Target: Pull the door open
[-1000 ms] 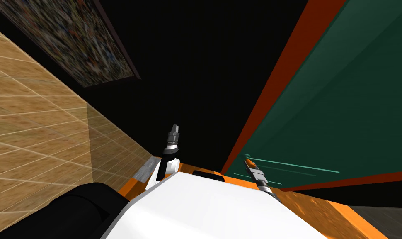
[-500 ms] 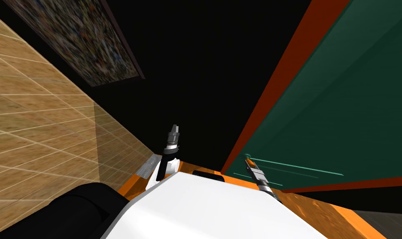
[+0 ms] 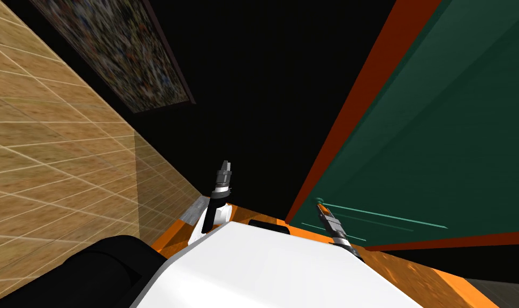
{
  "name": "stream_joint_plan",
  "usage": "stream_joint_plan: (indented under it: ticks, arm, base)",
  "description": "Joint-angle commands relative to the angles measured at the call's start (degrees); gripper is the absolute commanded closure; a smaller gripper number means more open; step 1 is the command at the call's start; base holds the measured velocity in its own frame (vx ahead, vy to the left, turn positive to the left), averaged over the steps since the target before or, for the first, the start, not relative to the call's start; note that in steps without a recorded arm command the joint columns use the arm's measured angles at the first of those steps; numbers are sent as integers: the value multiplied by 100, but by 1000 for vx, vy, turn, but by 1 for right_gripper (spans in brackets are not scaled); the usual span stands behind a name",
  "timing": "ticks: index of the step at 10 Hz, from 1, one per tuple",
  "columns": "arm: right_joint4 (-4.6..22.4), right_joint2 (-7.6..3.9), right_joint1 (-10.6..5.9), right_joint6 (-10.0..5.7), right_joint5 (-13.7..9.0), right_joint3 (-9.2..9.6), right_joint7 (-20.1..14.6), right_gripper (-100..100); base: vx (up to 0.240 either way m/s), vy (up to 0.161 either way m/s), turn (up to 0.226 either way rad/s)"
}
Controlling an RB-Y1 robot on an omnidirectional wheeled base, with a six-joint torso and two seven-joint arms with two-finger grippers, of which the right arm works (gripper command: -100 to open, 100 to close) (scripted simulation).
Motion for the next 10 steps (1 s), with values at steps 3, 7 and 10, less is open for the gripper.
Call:
stream_joint_plan:
  ticks: [3, 7, 10]
  arm:
    - [28, -5, -29, 26, -190, 76, -563, 100]
    - [52, -22, -61, 54, -367, 134, -1009, 100]
    - [78, -41, -97, 84, -561, 198, -1471, 100]
  base:
    - [-42, -18, 64]
    - [-46, -18, 57]
    - [-55, -20, 71]
